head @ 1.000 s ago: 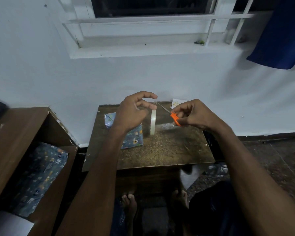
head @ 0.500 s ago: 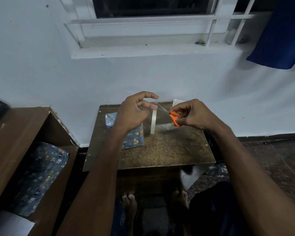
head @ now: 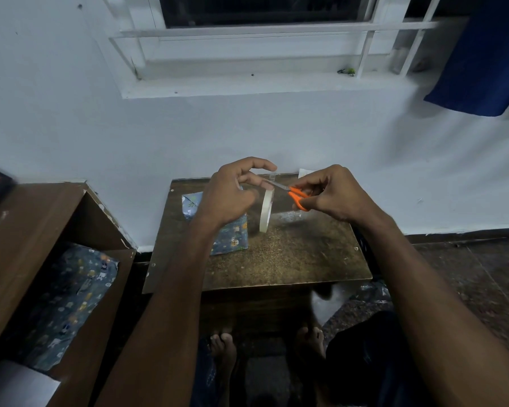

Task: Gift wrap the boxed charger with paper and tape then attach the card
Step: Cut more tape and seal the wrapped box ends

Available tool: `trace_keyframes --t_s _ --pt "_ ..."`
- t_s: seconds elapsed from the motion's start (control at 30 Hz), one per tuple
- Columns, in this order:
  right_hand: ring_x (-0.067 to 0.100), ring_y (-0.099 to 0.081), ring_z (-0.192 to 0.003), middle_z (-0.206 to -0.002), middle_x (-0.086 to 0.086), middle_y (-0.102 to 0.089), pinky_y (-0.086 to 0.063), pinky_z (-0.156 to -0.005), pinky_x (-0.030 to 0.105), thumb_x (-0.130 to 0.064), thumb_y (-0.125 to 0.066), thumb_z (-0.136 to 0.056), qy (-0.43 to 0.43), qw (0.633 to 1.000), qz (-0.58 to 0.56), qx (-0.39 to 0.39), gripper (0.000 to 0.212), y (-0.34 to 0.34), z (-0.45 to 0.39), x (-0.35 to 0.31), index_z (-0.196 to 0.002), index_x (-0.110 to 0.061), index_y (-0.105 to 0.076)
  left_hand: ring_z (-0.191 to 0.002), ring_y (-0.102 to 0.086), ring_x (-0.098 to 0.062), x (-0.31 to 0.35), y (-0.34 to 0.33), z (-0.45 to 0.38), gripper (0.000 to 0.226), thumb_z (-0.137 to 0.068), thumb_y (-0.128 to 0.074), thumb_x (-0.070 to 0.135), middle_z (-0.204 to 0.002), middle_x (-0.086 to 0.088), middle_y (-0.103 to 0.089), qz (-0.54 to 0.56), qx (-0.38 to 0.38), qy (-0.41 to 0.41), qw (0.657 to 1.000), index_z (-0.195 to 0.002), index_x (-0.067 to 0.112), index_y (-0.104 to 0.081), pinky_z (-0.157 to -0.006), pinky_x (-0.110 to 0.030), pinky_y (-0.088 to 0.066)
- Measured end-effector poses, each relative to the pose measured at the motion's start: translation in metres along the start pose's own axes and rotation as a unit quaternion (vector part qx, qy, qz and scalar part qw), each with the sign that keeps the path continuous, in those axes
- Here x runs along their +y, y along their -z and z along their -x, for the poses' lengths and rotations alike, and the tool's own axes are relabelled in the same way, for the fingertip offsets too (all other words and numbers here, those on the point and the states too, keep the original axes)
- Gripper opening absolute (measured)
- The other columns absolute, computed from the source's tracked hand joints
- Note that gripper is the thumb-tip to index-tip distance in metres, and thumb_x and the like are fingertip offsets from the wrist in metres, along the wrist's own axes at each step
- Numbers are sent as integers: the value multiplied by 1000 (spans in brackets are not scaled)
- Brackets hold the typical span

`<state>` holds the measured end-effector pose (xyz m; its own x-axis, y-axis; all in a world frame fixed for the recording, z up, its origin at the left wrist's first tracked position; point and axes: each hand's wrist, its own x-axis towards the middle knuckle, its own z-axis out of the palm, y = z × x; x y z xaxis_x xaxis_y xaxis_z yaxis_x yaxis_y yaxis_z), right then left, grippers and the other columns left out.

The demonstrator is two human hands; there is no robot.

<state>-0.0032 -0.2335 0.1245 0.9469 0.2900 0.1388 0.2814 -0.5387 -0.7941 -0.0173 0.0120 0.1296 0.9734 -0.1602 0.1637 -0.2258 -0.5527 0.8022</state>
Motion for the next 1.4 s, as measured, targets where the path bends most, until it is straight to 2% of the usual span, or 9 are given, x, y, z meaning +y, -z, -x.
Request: trace_keyframes --t_s 0.3,0.57,0.67,0.87,1.0,1.1,1.17,1.27,1.4 --pt "-3 -66 -64 -75 -13 -74 -50 -62 11 -2 -83 -80 2 997 83 7 29 3 -4 9 -101 -22 -83 -96 -76 -12 -1 -3 -1 58 -85 -67 2 -91 24 -79 -9 15 -3 1000 -125 43 -70 -99 -43 -57" --pt "9 -65 -75 -78 -9 -71 -44 -69 25 -22 -84 -82 -46 963 259 -58 10 -14 -13 32 -90 -24 -80 -94 -77 -33 -6 -5 -4 57 -85 -79 13 -92 29 -78 -21 15 -14 1000 -127 49 -65 -93 -44 -59" --pt "18 -68 -89 -94 -1 -75 -57 -79 32 -26 -82 -82 -75 943 315 -74 18 -34 -17 40 -100 -22 -81 -87 -75 -35 -6 -5 -4 59 -86 -78 12 -93 29 -78 -26 15 -10 999 -129 49 -63 -87 -42 -60" --pt "26 -70 -95 -102 5 -76 -61 -83 41 -11 -73 -84 -82 924 365 -73 20 -55 -24 35 -96 -25 -82 -89 -73 -8 -5 -5 -3 54 -88 -82 19 -92 26 -79 -9 20 -11 1000 -131 46 -64 -99 -43 -55" --pt "7 -68 -87 -106 -12 -76 -55 -75 23 -18 -83 -75 -62 973 222 19 53 -48 -23 25 -126 -34 -74 -105 -72 -2 -6 -3 -3 54 -86 -86 23 -91 23 -80 29 12 -20 999 -132 42 -65 -108 -49 -51" --pt "-5 -60 -72 -123 -17 -72 -40 -66 8 -23 -88 -78 14 999 46 -2 70 -47 -17 10 -143 -33 -63 -103 -74 -3 -6 -1 -3 56 -84 -89 20 -89 17 -81 56 1 -32 998 -132 38 -66 -109 -50 -50" --pt "-6 -66 -85 -123 -14 -74 -49 -76 20 -25 -83 -86 51 998 -15 -36 52 -53 -15 5 -135 -34 -69 -101 -75 -5 -5 -1 -2 56 -83 -90 17 -88 13 -81 74 -3 -40 996 -132 34 -67 -109 -50 -50" --pt "28 -71 -75 -83 3 -77 -58 -72 50 -22 -71 -93 51 997 -36 -39 10 -60 -13 3 -96 -24 -80 -101 -75 -9 -5 -1 -1 53 -84 -89 16 -88 9 -82 105 3 -48 993 -131 31 -68 -109 -48 -50" --pt "34 -69 -59 -70 12 -73 -57 -56 41 -14 -67 -97 23 998 -43 -39 18 -61 -10 0 -83 -10 -77 -101 -77 -10 -5 -3 -1 51 -84 -89 12 -86 6 -82 131 42 -57 989 -129 27 -68 -115 -50 -46"
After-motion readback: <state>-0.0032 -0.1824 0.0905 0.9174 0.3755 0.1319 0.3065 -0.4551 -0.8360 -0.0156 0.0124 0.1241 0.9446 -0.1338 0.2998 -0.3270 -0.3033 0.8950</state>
